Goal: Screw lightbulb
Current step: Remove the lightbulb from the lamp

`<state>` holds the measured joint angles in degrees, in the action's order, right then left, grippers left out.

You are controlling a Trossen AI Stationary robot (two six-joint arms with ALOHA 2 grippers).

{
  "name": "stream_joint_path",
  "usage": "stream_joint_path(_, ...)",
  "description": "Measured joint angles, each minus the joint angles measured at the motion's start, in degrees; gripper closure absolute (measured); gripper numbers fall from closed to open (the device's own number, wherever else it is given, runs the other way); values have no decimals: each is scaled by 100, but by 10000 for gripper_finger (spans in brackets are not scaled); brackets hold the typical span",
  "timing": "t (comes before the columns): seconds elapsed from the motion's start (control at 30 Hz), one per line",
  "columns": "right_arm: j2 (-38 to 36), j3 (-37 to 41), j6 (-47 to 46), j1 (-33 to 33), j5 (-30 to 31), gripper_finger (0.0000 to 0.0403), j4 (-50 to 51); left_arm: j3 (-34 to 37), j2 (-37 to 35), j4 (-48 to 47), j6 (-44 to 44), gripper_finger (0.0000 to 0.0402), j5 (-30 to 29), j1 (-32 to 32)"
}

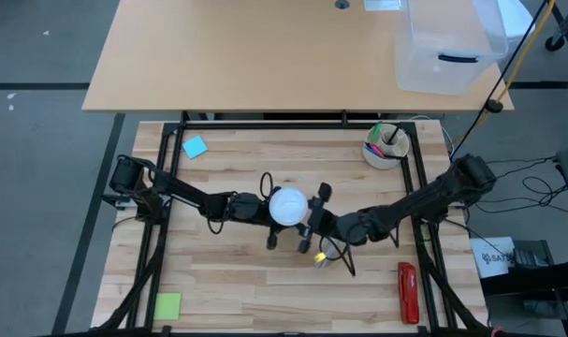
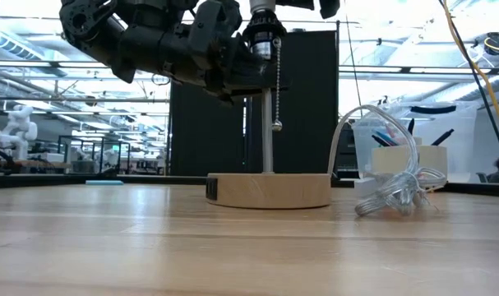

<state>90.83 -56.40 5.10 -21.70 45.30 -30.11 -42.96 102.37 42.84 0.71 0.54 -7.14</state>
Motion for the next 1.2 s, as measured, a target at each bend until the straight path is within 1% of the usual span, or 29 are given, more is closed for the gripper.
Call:
stream_joint_path(0.13, -195, 0, 63, 186, -673, 239, 397, 9, -2, -3, 0, 338, 45, 0)
stream_joint_path(0.27, -354, -10, 260, 455, -1535, 238, 764, 11, -7, 1, -71, 338, 258, 2)
stream_joint_path(0.37, -446, -15, 348, 681, -2131, 239, 982, 15, -9, -6, -105, 338, 286, 4)
stream_joint_path(0.63, -670, -15, 900, 1275, -4049, 239, 1374, 9, -9, 4, -129, 338, 591, 9)
stream_joint_path(0.87, -796, -11, 1079, 1803, -5398, 239, 1574, -2, -7, -62, -97, 339, 644, 52)
stream_joint_path(1.07, -794, 0, 1221, 2020, -6105, 239, 1453, -6, -7, -65, -19, 339, 834, 124)
stream_joint_path(1.2, -785, 11, 1304, 2095, -6430, 239, 1325, -7, -7, -57, -11, 339, 879, 130)
